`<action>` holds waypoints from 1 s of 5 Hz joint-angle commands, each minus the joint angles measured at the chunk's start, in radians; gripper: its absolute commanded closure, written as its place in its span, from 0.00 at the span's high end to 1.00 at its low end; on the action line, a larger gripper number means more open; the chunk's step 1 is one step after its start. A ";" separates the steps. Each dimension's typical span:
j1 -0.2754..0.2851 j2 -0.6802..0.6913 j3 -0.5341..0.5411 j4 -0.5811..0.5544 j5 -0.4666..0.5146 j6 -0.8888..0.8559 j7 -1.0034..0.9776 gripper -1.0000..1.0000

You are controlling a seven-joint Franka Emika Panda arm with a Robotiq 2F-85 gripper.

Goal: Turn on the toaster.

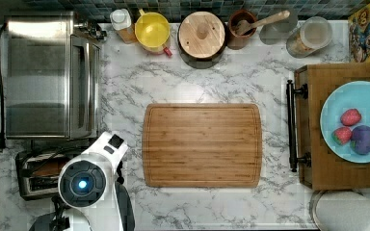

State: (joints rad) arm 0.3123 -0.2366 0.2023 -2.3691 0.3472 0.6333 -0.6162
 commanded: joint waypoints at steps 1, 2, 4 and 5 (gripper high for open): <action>-0.015 0.092 0.031 0.021 -0.058 0.003 0.127 0.00; 0.021 0.099 -0.004 0.019 -0.062 0.012 0.144 0.00; -0.009 0.114 0.019 0.009 -0.026 0.048 0.162 0.00; 0.002 0.109 0.017 0.001 0.025 0.065 0.130 0.00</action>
State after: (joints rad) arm 0.3042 -0.0576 0.2065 -2.3750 0.3508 0.6855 -0.5171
